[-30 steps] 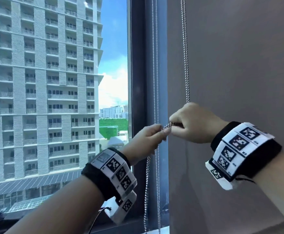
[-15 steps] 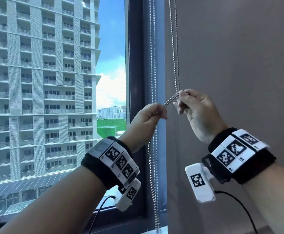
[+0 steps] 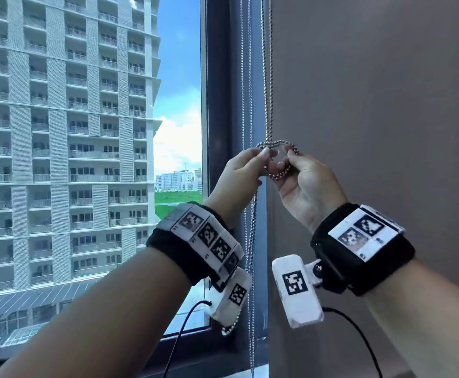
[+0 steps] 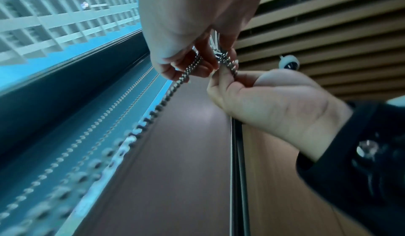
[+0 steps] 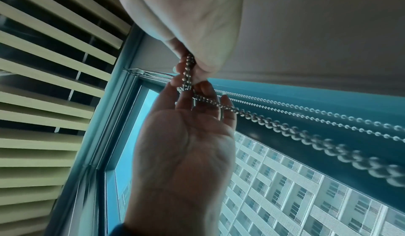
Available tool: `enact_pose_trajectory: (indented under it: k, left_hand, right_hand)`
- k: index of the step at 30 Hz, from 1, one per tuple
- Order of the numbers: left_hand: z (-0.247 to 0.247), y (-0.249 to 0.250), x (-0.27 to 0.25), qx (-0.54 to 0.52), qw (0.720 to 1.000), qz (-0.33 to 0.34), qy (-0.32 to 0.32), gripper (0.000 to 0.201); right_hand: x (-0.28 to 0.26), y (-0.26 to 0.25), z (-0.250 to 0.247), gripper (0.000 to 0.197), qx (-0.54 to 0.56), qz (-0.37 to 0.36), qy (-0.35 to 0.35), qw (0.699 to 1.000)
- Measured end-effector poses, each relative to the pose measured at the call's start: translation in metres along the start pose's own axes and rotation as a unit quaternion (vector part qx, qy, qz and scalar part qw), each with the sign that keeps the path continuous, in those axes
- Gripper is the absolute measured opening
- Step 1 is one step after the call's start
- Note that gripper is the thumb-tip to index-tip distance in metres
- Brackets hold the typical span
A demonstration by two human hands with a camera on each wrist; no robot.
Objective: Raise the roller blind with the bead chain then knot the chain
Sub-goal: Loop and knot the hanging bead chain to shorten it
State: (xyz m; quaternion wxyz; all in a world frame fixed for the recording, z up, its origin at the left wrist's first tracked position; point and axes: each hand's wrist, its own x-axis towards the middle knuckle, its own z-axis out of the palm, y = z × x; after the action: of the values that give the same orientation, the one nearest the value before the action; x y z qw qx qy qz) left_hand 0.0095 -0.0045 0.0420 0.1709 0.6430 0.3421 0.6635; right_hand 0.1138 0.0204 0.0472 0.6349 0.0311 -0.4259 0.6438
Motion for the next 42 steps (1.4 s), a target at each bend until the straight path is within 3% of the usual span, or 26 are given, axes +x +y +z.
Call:
enact_pose_trajectory:
  k: [5, 9, 11, 16, 19, 21, 26, 29, 38, 42]
  left_hand:
    - [0.002, 0.010, 0.004, -0.036, 0.999, 0.004, -0.035, 0.015]
    - [0.000, 0.007, 0.007, -0.067, 0.997, -0.034, -0.026, 0.027]
    - [-0.002, 0.004, 0.007, -0.052, 0.997, -0.048, -0.025, 0.029]
    - [-0.006, 0.001, 0.004, -0.023, 0.998, -0.045, -0.041, 0.020]
    - [-0.009, -0.001, 0.005, -0.018, 0.997, -0.049, -0.048, 0.021]
    - [-0.010, 0.000, 0.006, -0.030, 0.997, -0.056, -0.054, 0.022]
    - [-0.011, 0.001, 0.008, -0.044, 0.992, -0.078, -0.093, 0.026]
    - [-0.011, -0.001, 0.007, -0.070, 0.988, -0.086, -0.105, 0.029]
    - [-0.016, -0.016, -0.002, -0.024, 0.989, -0.079, -0.123, 0.031]
    - [-0.018, -0.017, -0.002, 0.053, 0.993, -0.039, -0.094, 0.020]
  right_hand:
    - [0.000, 0.006, -0.009, 0.027, -0.034, -0.005, 0.012, 0.999]
    - [0.000, 0.002, -0.012, 0.031, -0.074, -0.031, -0.010, 0.997]
    - [0.001, 0.001, -0.011, 0.036, -0.144, -0.071, -0.018, 0.987]
    - [0.006, 0.003, -0.011, 0.039, -0.385, -0.163, 0.007, 0.908]
    - [0.009, 0.005, -0.012, 0.034, -0.461, -0.170, -0.003, 0.871]
    - [0.009, 0.004, -0.010, 0.030, -0.481, -0.163, -0.020, 0.861]
    - [0.007, -0.004, -0.003, 0.014, -0.407, -0.049, -0.080, 0.908]
    - [0.009, -0.004, -0.005, 0.005, -0.353, -0.027, -0.085, 0.931]
    - [0.015, 0.001, -0.009, 0.020, -0.401, 0.011, -0.073, 0.913]
    - [0.013, 0.000, -0.008, 0.020, -0.390, 0.019, -0.067, 0.918]
